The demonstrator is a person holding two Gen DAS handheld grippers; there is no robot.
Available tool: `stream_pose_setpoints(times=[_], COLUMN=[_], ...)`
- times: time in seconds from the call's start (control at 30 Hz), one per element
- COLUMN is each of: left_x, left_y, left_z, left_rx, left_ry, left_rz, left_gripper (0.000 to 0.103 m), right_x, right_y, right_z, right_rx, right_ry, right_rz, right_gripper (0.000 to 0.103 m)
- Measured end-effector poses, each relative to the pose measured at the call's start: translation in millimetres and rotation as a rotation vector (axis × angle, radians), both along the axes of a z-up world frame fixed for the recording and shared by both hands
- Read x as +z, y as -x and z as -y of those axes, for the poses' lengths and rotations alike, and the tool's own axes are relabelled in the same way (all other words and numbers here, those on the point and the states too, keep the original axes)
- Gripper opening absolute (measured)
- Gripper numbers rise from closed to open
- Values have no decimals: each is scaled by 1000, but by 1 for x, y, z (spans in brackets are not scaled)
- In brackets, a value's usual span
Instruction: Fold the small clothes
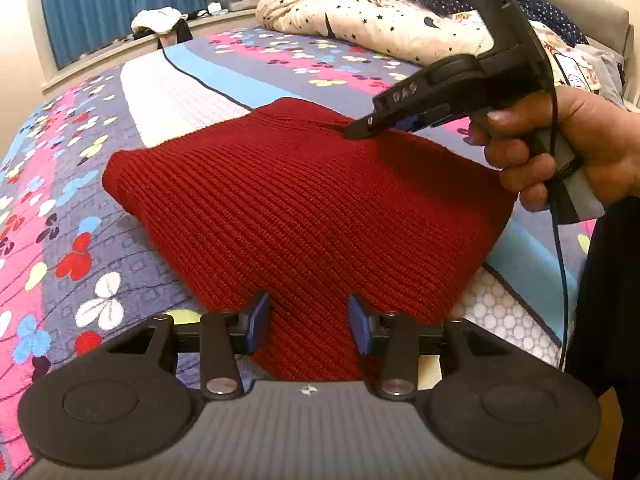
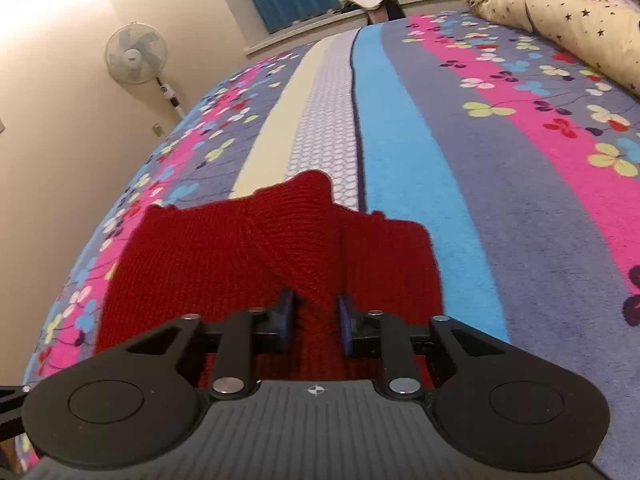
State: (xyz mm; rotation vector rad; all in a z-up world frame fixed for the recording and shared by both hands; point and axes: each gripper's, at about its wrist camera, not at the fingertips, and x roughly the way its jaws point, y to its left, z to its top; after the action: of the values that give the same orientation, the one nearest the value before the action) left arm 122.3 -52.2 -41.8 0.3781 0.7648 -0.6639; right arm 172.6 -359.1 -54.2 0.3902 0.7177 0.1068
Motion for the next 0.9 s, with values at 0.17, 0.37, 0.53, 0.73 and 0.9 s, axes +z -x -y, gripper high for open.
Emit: stream_pose_setpoints(times=[0.17,0.37,0.53,0.73,0.9], left_x=[15,34,0,21,-1], left_y=[-11,-29,-42,-60,-89], left_z=[-19,-45,-16,-52,-73], left_rx=[73,190,190,354,494], left_ry=[83,291,75,297,447], left_rz=[-40,-48,-129,-139,-342], left_gripper=[51,51,60,84,92], right_x=[23,-6,0,0,-33], right_y=[25,24,27,22,6], right_z=[20,18,34,59,71], right_rx=[-62,137,66,-91,-115], right_ry=[-89,1,-50,-133,-201], right_rz=[83,-128,-107,-100,-283], right_gripper=[43,61,69,82,85])
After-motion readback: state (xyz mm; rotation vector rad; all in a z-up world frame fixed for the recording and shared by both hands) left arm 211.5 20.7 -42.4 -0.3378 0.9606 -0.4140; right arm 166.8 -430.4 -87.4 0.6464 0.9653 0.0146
